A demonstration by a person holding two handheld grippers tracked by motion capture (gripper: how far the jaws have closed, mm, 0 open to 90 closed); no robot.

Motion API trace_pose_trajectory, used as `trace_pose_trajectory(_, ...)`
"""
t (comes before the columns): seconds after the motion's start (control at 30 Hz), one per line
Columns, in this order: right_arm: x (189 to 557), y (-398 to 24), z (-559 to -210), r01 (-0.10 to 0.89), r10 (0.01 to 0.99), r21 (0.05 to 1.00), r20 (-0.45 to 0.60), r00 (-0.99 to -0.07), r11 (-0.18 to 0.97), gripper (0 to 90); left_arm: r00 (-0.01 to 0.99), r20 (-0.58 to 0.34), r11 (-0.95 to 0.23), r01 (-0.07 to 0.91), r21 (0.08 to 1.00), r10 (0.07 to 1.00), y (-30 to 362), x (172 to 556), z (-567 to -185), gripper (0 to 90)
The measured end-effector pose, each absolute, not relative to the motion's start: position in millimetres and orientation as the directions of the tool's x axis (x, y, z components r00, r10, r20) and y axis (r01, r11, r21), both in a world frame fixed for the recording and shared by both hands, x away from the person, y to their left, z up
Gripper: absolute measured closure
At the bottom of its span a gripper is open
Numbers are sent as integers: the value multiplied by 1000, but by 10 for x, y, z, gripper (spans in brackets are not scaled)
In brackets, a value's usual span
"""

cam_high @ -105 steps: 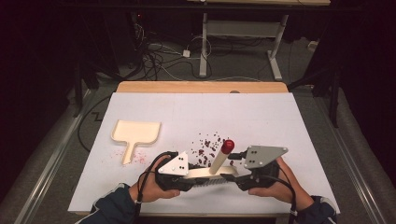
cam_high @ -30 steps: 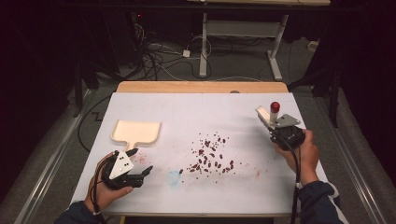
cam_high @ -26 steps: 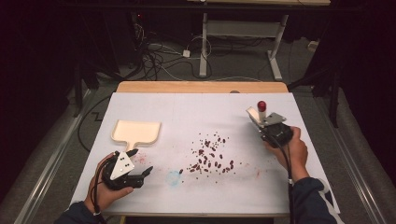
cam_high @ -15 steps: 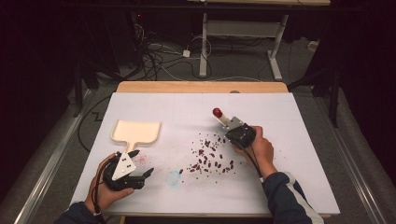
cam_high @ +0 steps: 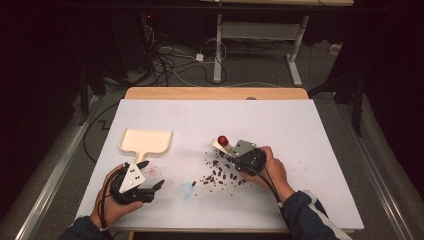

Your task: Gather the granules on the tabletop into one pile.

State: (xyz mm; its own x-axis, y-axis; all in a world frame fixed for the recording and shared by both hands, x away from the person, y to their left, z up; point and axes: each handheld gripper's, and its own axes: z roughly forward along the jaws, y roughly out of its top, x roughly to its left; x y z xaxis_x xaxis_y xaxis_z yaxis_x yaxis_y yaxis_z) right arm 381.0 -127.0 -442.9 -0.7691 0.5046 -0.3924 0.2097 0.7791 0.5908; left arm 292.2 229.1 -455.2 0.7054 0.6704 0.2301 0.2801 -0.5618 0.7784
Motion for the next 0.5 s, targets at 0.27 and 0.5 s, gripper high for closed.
trace_pose_trajectory(0.27, 3653, -1295, -4303, 169, 477, 617, -376, -794, 769, 677, 707, 231, -562, 276, 780, 668, 2284, 2918, -4548, 217)
trace_pose_trajectory(0.5, 3615, -1398, -4068, 167, 534, 677, -378, -756, 716, 677, 705, 231, -558, 274, 783, 671, 2293, 2918, -4544, 217)
